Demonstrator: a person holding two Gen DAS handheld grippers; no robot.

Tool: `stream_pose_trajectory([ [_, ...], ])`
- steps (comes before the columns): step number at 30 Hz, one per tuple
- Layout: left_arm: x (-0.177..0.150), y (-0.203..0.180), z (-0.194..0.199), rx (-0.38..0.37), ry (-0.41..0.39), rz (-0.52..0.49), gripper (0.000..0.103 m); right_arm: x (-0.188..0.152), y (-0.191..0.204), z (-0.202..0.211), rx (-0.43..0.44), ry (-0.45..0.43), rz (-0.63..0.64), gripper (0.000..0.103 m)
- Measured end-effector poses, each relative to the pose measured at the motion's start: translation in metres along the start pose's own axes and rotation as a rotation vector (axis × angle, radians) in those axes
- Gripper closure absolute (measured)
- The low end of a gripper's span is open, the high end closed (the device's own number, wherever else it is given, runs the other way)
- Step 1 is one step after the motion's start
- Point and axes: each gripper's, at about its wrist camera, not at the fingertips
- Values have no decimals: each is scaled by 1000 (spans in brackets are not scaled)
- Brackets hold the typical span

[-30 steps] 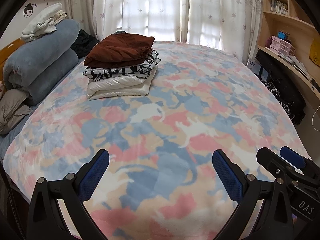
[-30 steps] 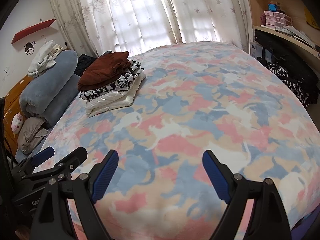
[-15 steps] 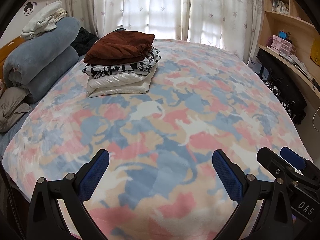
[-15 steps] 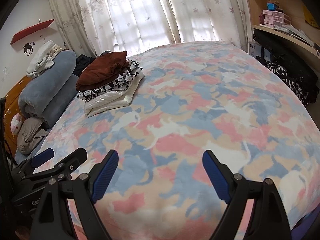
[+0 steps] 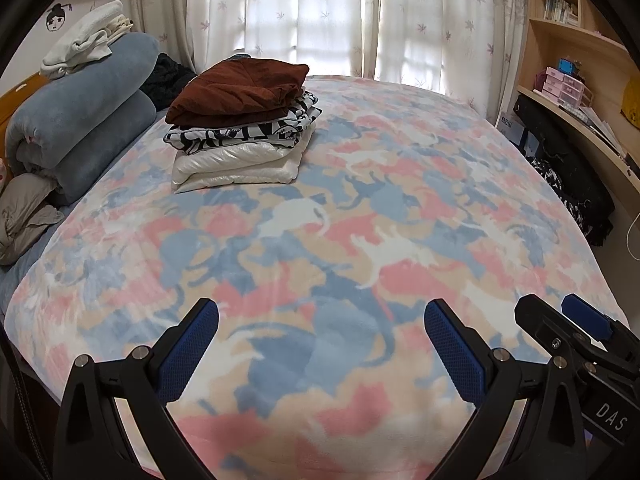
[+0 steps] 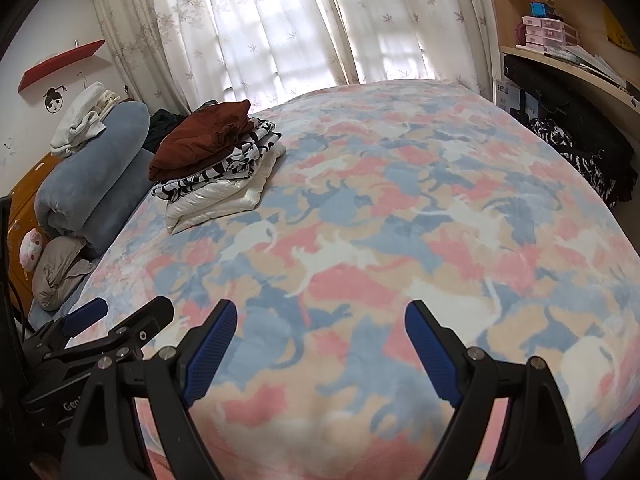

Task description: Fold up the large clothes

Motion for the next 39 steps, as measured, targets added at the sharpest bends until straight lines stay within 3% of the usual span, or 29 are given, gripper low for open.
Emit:
stream_pose_trajectory([
  [39,-6,3,-3,8,15,10,2,-2,3,0,-3,-2,1,16],
])
Point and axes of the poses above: each gripper's, at about its wrist camera, not at the fingertips, and z roughly against the way its jaws point, y to its left, x to its top, and after that the axes turned 11 degrees about z, right-handed
